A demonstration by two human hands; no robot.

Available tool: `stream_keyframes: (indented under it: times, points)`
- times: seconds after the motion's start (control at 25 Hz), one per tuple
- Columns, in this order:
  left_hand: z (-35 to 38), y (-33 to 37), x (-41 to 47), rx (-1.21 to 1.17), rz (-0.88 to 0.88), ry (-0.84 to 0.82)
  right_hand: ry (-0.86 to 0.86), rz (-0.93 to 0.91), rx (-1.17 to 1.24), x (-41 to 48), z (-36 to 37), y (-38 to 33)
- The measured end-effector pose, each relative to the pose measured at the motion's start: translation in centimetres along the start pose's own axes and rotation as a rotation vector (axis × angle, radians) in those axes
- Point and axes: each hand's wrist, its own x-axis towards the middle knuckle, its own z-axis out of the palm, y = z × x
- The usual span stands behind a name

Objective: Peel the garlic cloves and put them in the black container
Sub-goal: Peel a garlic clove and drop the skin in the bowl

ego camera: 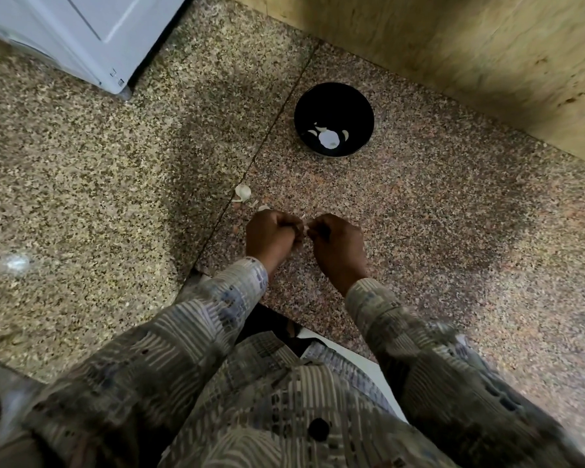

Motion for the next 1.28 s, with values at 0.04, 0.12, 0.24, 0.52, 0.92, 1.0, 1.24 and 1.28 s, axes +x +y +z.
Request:
stream_keyframes:
  times: [0.04,0.12,0.24,0.52,0.92,1.0,1.24,1.28]
  points:
    - [0.0,0.0,0.2,-0.004,-0.010,0.033,0.020,0.087,0.070,0.0,0.1,0.0]
    - [-0.1,-0.3,0.7,-0.033,-0.054,0.045,0.042,0.262,0.226,0.3,0.1,0.0]
    - [-0.8,-1.0,1.3,0.129,0.017,-0.061,0.007,0.391,0.447,0.6,-0.5,0.1]
    - [0.1,0.0,0.7,0.004,-0.001,-0.100,-0.125,0.321,0.463,0.8,-1.7,-0.2]
    - [-0.8,0.8,1.0,-0.450,-0.444,-0.224,-0.178,0.116,0.112,1.4,-2.0,-0.1]
    - [-0.9,0.5,1.3,-0.420,-0.414,-0.185,-0.229,-0.056,-0.117,1.4,-1.8,0.0]
    - [-1.0,0.3,1.3,-0.185,-0.146,-0.059,-0.111,-0.094,0.009,1.3,-1.8,-1.0]
    - [-1.0,0.1,1.2,-0.130,-0.089,-0.049,-0.137,-0.094,0.011,1.3,-1.7,-1.3]
